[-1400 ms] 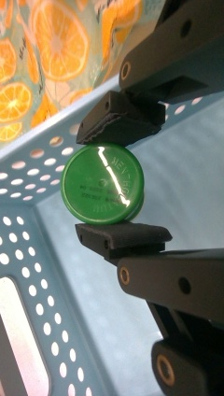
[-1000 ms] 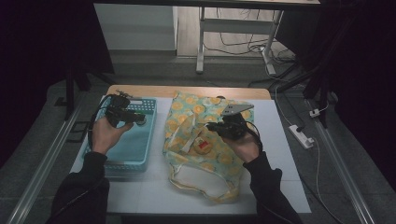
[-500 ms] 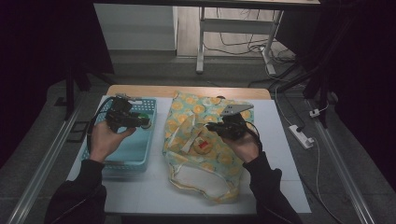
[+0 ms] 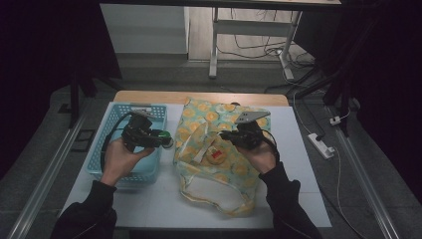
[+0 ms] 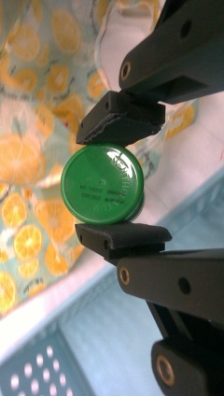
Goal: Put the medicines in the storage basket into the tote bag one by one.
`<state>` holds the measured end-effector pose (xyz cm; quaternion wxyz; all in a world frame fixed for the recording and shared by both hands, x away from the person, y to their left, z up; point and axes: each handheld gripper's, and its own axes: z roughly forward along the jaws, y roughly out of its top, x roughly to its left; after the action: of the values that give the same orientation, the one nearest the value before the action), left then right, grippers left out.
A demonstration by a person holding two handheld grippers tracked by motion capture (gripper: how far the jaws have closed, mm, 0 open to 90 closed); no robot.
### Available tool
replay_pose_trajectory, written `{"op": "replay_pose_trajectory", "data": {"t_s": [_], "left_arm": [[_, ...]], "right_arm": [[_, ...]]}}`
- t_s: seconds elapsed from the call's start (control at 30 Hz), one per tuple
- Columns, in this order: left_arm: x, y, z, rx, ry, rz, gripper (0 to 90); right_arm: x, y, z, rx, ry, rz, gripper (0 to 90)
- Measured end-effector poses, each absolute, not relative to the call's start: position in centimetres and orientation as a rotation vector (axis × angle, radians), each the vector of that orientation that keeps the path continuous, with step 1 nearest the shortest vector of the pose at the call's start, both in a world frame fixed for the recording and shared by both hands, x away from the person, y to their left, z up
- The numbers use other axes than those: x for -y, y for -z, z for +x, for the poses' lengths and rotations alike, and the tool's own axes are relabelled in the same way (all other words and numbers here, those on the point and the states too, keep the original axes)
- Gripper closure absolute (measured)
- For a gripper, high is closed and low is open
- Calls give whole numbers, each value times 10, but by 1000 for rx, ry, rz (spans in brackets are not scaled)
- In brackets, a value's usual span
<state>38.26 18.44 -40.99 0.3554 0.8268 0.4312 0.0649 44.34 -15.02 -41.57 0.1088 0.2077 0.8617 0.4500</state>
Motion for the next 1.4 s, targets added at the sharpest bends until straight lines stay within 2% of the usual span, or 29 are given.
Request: {"op": "replay_pose_trajectory", "data": {"t_s": [0.53,1.4], "left_arm": [[-140,416,372,-989,-134,2192,519],[-84,430,391,-917,-139,2251,518]], "right_arm": [[150,415,443,-2534,-1323,609,900],[150,415,443,-2525,-1334,604,900]]}}
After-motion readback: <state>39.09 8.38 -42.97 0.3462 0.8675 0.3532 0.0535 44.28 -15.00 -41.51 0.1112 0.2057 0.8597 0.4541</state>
